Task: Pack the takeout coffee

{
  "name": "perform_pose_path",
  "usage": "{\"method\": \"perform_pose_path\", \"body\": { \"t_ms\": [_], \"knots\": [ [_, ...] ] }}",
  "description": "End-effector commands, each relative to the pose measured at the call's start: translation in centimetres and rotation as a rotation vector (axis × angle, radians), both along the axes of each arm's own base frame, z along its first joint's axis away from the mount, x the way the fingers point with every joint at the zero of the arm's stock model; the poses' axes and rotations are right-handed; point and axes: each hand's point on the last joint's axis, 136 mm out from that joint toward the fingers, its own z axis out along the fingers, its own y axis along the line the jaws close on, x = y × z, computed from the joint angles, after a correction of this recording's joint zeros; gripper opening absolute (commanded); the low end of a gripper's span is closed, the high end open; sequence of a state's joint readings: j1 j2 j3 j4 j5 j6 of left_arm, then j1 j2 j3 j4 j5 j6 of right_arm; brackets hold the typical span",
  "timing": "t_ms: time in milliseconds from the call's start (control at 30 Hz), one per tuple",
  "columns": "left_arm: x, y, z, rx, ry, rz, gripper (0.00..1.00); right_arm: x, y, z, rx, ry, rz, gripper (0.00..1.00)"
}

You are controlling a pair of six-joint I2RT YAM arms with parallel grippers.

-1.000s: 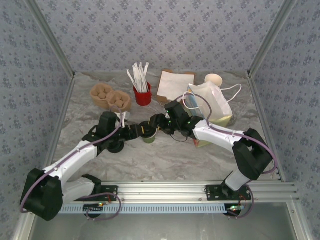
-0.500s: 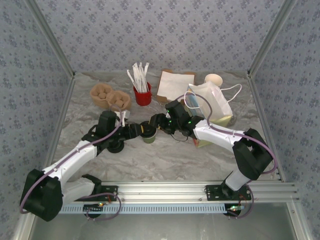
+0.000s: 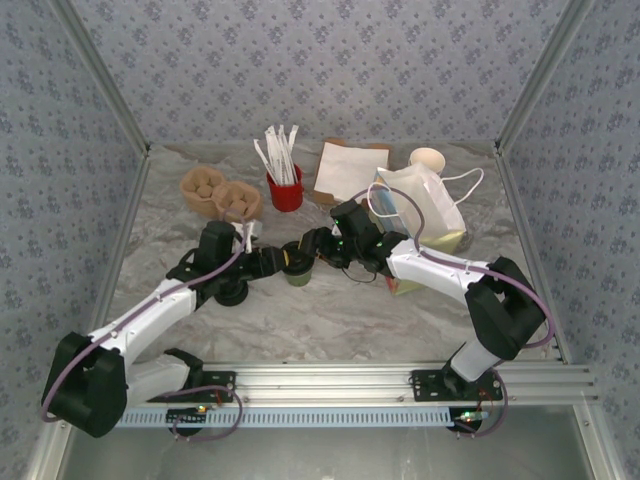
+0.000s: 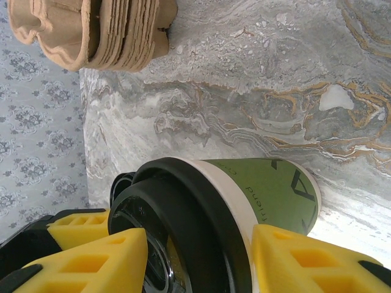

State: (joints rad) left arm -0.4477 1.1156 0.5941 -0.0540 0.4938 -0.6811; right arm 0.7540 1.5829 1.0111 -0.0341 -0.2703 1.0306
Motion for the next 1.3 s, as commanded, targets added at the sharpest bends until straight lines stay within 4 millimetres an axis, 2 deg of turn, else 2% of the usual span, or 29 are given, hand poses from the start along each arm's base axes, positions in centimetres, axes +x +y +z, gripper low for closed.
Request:
{"method": "perform_pose_path", "body": {
  "t_ms": [0,533,1067,1267],
  "knots": [
    [0.5,-0.8,1.7,-0.031,-0.04,-0.023,0.48,-0.2,-0.3,-0.8,-0.026,0.014,0.009,0.51],
    [1.0,-0.7,1.5,-0.014,-0.039,-0.013,0.5,-0.5,-1.5,-2.6,-0.114,0.028,-0.01,0.33],
    [1.5,-0.6,-0.4,0.031,-0.02,-0.013,0.5,-1.0,-1.9,-3.8,-0.13,0.068,-0.016,0.34],
    [1.5,-0.5,-1.7,0.043,-0.002,-0.011,0.5,-1.2,-1.9,-4.8,-0.127,0.094,-0.026,0.35]
  ]
}}
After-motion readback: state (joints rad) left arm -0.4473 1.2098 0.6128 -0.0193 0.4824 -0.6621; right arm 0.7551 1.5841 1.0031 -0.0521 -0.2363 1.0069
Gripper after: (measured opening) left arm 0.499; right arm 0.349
